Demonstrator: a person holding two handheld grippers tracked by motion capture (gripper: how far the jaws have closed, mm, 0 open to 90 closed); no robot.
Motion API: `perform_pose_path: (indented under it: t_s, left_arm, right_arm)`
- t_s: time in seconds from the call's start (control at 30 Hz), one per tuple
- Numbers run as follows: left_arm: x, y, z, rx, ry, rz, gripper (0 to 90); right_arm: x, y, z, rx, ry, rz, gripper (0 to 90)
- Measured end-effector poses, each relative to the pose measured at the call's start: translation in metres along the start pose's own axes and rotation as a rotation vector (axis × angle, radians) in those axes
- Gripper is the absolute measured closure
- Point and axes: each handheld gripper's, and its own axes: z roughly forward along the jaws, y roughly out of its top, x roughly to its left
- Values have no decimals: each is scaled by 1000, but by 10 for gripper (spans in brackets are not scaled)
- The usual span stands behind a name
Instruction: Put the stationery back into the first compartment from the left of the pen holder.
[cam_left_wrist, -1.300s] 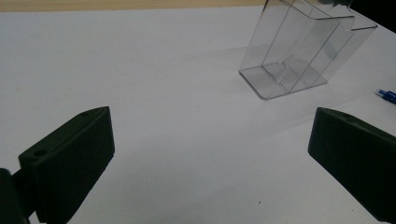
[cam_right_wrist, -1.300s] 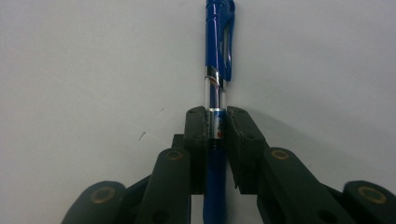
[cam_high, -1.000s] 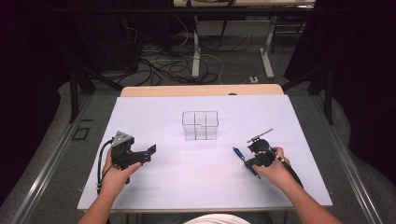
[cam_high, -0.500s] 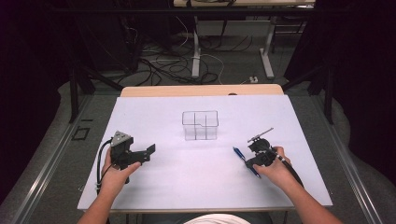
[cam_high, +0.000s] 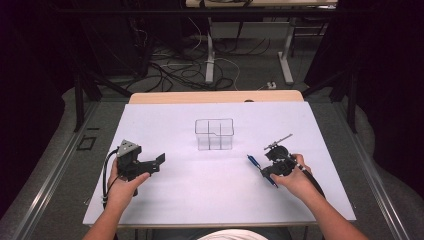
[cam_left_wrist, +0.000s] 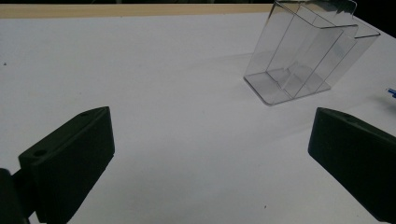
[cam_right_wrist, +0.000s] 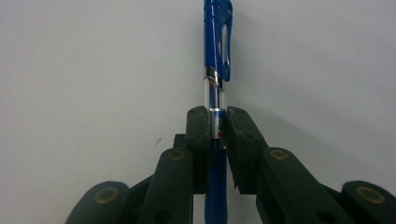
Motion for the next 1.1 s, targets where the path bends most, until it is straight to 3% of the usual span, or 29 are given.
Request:
perform_pose_path:
  t_s: [0.1,0.17,0.2,0.23,0.27,0.33,0.4,0.43,0.5,0.53,0.7,0.83,1.1]
  left_arm:
    - [-1,0,0,2,0,5,5]
    - [-2,0,0,3,-1,6,5]
    - [-2,0,1,3,-3,8,5]
    - [-2,0,1,0,-2,6,6]
    - [-2,0,1,3,-3,4,6]
    - [-2,0,1,2,-2,9,6]
    - [-2,0,1,2,-2,8,6]
    - [-2,0,1,5,-3,5,7]
    - [-2,0,1,5,-2,7,9]
    - [-2,0,1,5,-2,7,10]
    - [-2,0,1,14,-7,14,16]
    - [-3,0,1,11,-6,13,20]
    - [-4,0,1,2,-6,11,29]
  right_arm:
    - [3,4,-2,16,-12,-34,800]
    - [5,4,0,-23,7,-48,800]
    - [6,8,-6,74,-22,-77,800]
    - [8,4,4,-85,11,-71,800]
    - [9,5,3,-88,6,-84,799]
    - [12,8,-4,-8,-13,-107,800]
    - [15,8,-3,-39,-19,-135,800]
    - [17,10,-7,-5,-28,-174,800]
    - [21,9,-4,-75,-47,-217,799]
    - [23,10,-7,-47,-80,-244,800]
    - [36,9,-10,-112,-170,-462,800]
    - [51,7,-10,-161,-257,-603,799]
    - [75,2,-8,-186,-454,-940,800]
